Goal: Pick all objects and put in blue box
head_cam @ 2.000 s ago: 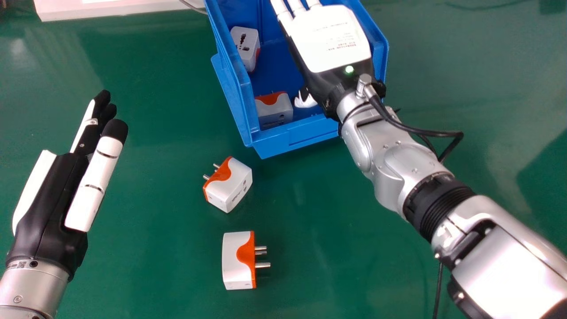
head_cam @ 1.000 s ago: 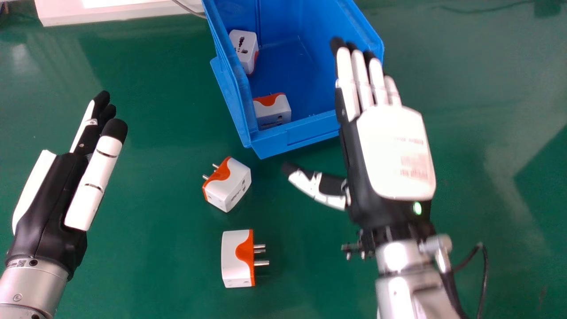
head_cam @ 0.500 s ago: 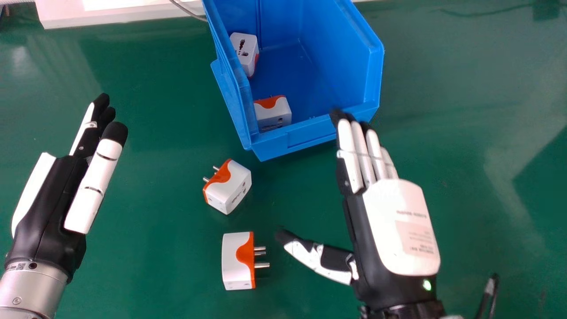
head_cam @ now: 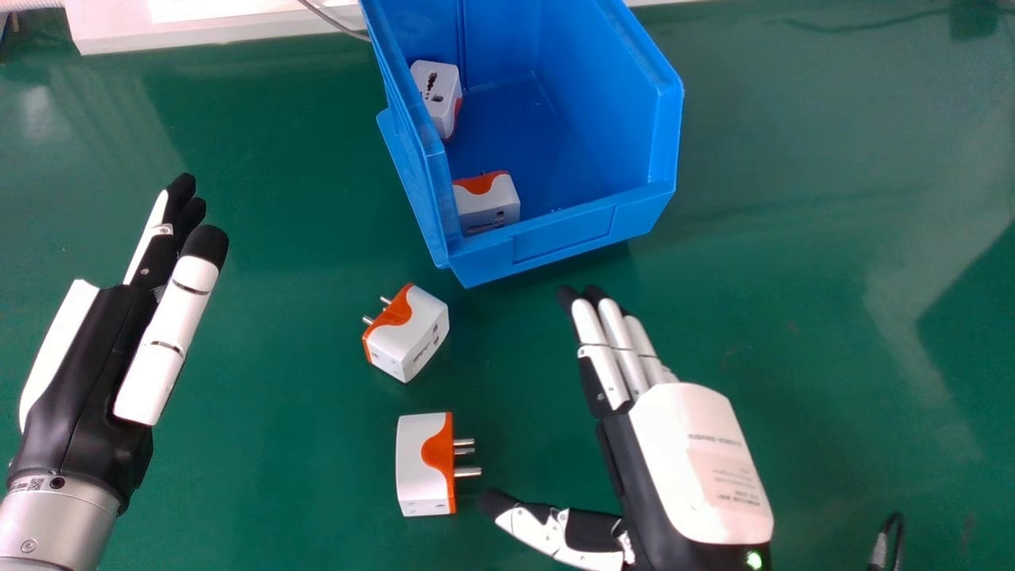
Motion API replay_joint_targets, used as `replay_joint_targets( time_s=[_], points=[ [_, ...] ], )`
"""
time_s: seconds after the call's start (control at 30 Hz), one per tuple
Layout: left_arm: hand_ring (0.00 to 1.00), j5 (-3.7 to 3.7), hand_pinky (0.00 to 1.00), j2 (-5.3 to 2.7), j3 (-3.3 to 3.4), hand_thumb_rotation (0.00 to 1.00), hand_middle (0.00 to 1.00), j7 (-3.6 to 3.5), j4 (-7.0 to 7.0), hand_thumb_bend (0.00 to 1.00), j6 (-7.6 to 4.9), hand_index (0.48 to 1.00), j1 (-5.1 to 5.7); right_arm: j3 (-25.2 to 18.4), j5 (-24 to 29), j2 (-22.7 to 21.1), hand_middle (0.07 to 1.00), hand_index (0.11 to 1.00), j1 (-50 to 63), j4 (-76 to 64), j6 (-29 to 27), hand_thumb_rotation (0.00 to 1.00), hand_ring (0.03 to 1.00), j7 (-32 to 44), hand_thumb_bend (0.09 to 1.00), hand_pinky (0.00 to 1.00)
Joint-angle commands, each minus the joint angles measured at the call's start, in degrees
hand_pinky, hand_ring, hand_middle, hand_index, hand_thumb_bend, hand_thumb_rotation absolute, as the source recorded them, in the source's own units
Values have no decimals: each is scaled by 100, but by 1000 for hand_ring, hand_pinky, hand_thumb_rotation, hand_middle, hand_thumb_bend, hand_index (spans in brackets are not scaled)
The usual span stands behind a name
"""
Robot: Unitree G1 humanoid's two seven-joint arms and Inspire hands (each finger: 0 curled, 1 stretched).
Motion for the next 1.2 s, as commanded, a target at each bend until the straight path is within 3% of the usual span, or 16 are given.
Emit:
replay_joint_targets(
  time_s=[0.0,0.27,0.6,1.17],
  points=[
    [1000,8,1000,26,53,1000,1000,-6,-160,538,-124,1000,-13,93,-1,26,968,926,-114,-72,-187,405,938,95,463,803],
    [1000,10,1000,40,56,1000,1000,-17,-106,537,-137,1000,-44,163,28,128,937,893,-501,215,-191,409,891,567,476,749],
    [1000,32,1000,42,38,1000,1000,-7,-160,536,-77,1000,-47,281,-117,246,908,872,-872,540,-89,410,866,915,489,720],
    [1000,-54,1000,49,85,1000,1000,-69,-220,531,-35,1000,-47,347,69,272,893,845,-1157,980,-17,424,860,1270,499,728]
  ],
)
